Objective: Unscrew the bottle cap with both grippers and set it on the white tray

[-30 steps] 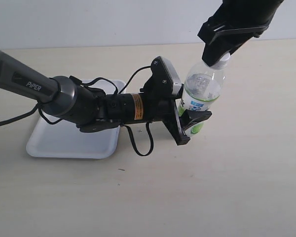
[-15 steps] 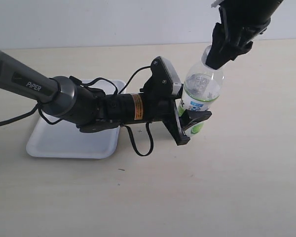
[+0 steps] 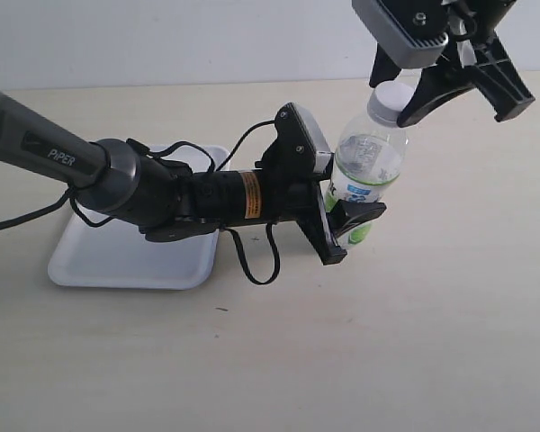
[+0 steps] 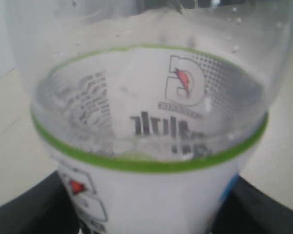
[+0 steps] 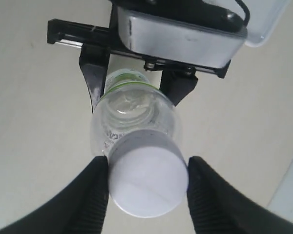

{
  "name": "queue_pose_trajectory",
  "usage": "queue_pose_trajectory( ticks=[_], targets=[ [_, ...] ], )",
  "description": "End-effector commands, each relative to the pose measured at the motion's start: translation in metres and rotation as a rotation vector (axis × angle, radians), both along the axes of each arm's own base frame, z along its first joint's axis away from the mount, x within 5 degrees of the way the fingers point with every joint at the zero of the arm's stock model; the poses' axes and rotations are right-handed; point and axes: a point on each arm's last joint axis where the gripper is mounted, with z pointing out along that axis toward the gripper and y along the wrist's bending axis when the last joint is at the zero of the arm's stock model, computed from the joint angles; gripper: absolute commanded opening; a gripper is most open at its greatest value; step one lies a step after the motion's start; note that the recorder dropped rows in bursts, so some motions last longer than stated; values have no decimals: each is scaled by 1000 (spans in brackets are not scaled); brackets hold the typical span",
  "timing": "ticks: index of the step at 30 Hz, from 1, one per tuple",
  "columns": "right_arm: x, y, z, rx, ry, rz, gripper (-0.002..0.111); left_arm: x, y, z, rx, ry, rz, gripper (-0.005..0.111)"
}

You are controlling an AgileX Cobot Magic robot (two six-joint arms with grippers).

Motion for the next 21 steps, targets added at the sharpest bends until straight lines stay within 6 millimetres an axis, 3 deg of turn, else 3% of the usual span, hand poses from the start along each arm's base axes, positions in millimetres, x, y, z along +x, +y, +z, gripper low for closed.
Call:
queue_pose_trajectory(
  ticks=[1,6,9,12,17,19,21],
  targets=[
    [1,1,0,-47,-55,189,0,0,2,0,14,7,9,0],
    [1,1,0,-35,-45,150,0,0,2,0,14,7,9,0],
    [1,1,0,-6,-18,35,8,0,2,0,14,7,9,0],
    [1,1,0,9,-4,-23,23,0,2,1,10,7,7,0],
    [0,4,1,85,40,-167,64,0,2,1,8,4,6,0],
    [0,6,1,121,62,-240,73,0,2,1,8,4,6,0],
    [1,7,2,154,73,-308,75,0,2,1,8,4,6,0]
  ],
)
